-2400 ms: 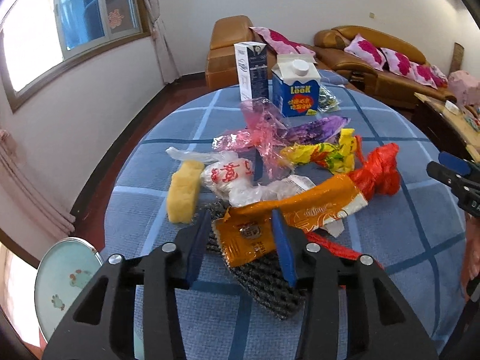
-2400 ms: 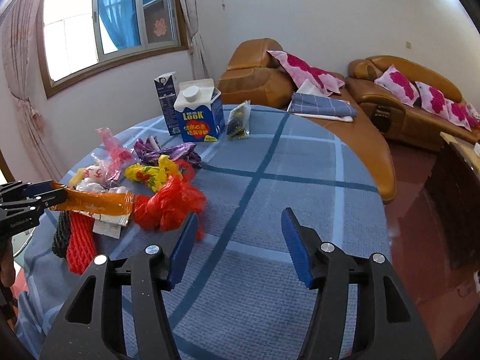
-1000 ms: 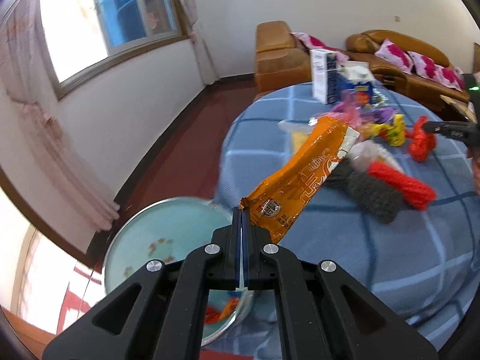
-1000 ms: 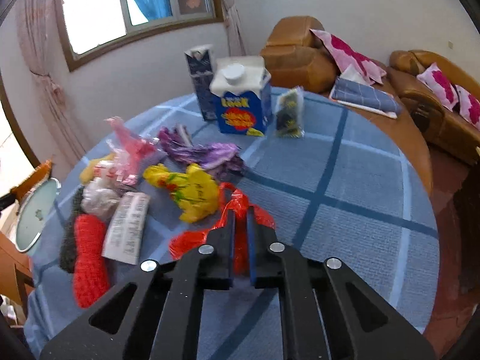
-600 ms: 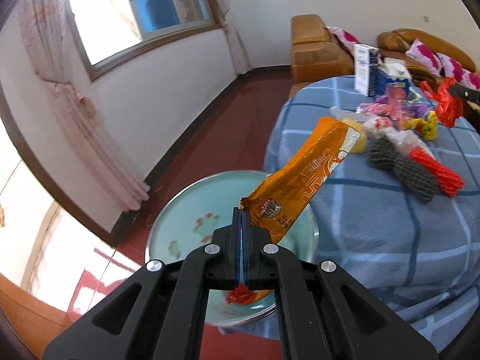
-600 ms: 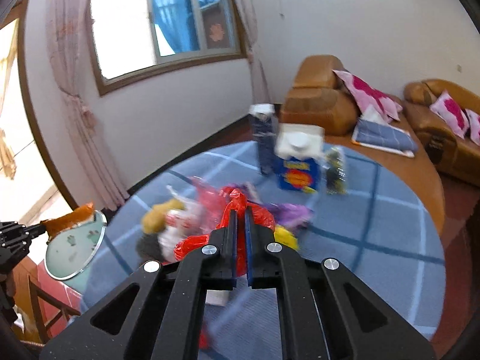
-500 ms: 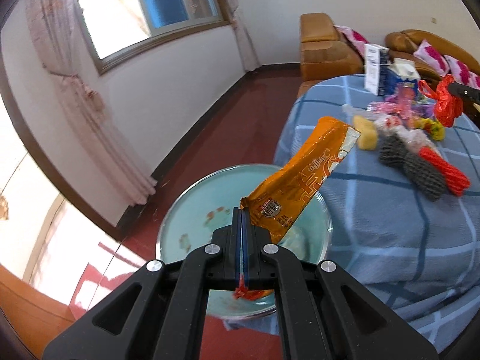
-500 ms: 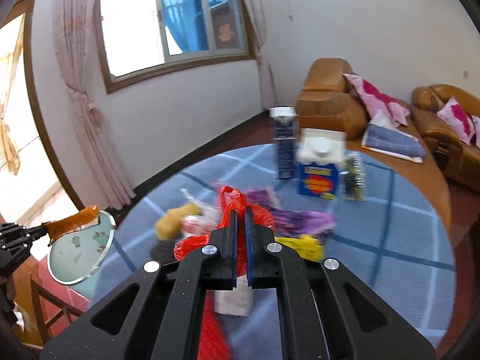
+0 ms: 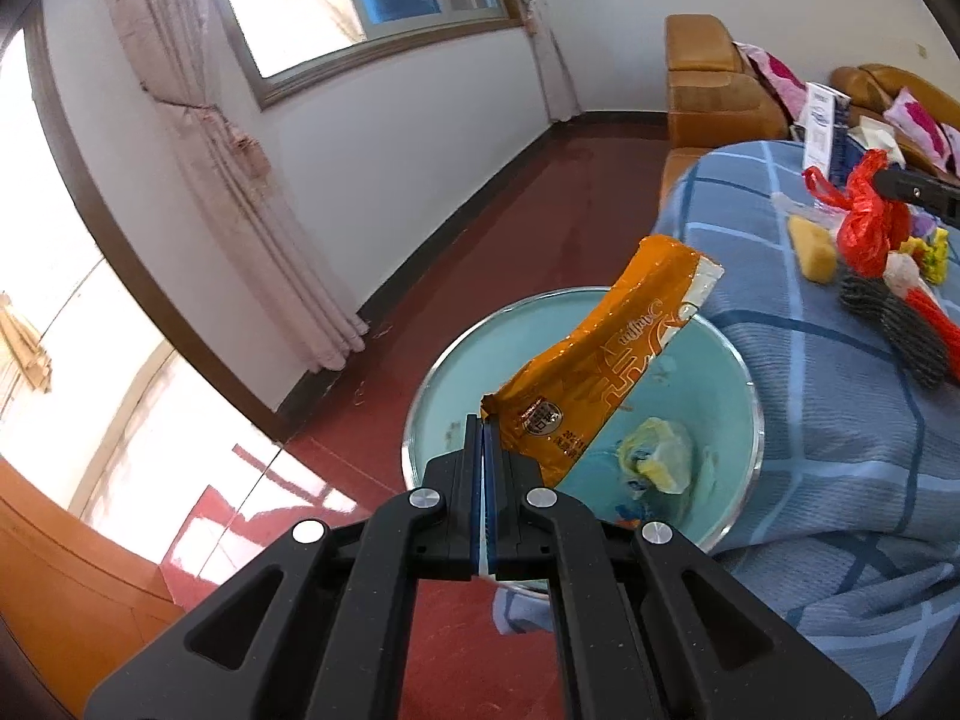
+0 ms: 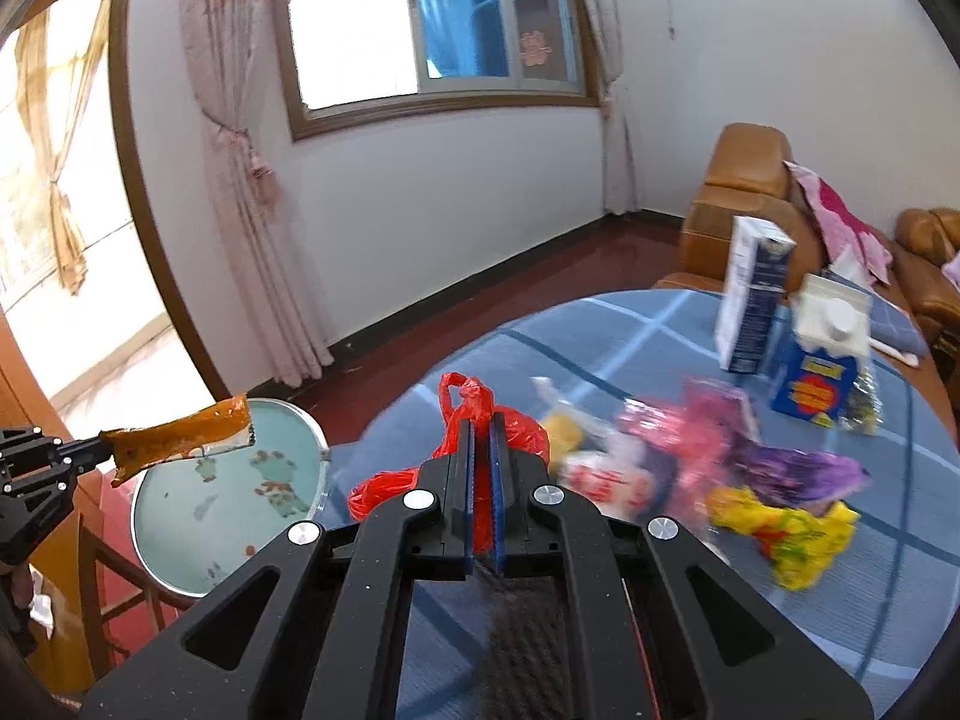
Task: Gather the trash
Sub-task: 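Carry the orange bag and red bag over the bucket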
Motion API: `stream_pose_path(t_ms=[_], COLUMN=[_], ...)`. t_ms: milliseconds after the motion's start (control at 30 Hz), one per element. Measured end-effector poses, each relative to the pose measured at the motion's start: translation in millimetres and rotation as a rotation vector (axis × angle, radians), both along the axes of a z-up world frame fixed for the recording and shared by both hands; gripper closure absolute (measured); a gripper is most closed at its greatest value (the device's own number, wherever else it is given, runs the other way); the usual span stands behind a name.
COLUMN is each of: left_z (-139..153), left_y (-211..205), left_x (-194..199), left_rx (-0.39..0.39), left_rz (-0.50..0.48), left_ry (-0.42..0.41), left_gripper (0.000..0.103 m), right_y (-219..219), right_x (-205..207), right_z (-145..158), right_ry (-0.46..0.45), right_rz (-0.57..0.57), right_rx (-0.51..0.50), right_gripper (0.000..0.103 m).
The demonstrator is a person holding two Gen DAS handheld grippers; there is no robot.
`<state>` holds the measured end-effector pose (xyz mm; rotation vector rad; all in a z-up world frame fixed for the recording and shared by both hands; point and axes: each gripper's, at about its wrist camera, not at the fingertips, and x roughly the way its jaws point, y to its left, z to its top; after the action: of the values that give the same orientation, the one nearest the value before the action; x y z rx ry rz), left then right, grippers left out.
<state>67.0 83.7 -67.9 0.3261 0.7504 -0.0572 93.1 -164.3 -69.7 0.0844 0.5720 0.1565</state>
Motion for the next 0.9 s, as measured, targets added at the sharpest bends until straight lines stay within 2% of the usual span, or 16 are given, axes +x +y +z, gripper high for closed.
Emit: stream_pose_path(t_ms=[367,900], left_z=[1,-2], left_y=[24,38], left_x=[6,12], left_rx=[-0.024,-0.033], left_rz=[0.092,0.148], left_ry=[-0.007,-0.004], left_gripper=[0.103,0.103], right_y=[57,99], right_x=[25,41], right_z=[-11,-24], right_ry=[0.017,0.042], right_rz=[0.092,0.154], right_rx=[-0.053,-0.085], right_gripper=[0.098,0.098])
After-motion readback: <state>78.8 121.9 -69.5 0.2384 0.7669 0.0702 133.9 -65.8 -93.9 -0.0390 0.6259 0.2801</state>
